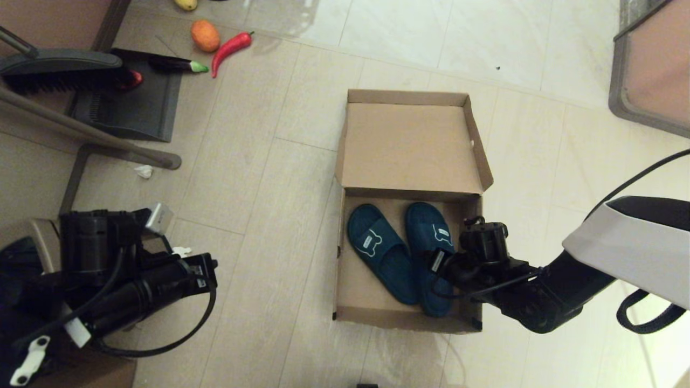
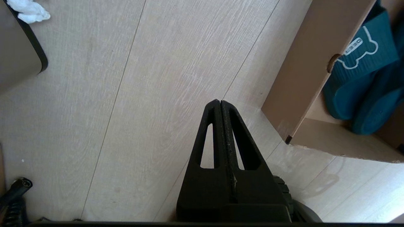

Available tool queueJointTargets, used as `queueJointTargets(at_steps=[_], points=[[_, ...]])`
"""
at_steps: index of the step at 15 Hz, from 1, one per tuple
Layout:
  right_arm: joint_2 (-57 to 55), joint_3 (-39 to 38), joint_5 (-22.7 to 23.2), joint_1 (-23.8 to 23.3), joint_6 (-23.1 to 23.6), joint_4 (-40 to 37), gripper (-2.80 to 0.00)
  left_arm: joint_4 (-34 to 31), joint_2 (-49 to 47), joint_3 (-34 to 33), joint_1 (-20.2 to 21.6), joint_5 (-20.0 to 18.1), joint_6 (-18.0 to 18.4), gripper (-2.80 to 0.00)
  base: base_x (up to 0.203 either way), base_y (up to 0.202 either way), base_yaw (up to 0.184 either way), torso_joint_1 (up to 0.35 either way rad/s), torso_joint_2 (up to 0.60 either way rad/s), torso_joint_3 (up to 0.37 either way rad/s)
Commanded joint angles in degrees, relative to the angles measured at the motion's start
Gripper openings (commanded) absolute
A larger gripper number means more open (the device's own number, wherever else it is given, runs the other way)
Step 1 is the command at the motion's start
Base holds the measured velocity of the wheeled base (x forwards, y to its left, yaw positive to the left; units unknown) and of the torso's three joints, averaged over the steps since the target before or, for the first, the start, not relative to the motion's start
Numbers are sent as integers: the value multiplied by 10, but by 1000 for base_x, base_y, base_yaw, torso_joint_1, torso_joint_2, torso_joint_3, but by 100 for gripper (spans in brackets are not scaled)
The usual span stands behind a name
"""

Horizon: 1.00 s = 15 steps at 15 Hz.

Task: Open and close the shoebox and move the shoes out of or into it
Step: Put the shoes out of the shoe box

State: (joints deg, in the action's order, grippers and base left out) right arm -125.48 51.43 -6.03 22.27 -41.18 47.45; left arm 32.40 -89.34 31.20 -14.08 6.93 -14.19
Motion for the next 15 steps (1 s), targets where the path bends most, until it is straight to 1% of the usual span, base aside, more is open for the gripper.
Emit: queueJointTargets(at_steps=[1,3,8,9,15], points=[[-29,23,0,1,-23,3,0,2,-17,7,1,0,-1,-280,0,0,0,0,0,0],[-50,54,-1,0,-44,3,0,4,-29,15,0,0,-1,-280,0,0,0,0,0,0],[-92,135,-4,-1,-46,3,0,5,-43,13,0,0,-2,-280,0,0,0,0,0,0],[-96,146,-4,-1,-45,1,-280,4,-43,13,0,0,-2,-280,0,0,0,0,0,0],[-94,151,-12,-4,-38,-1,-280,5,-36,10,0,1,-2,-280,0,0,0,0,0,0]])
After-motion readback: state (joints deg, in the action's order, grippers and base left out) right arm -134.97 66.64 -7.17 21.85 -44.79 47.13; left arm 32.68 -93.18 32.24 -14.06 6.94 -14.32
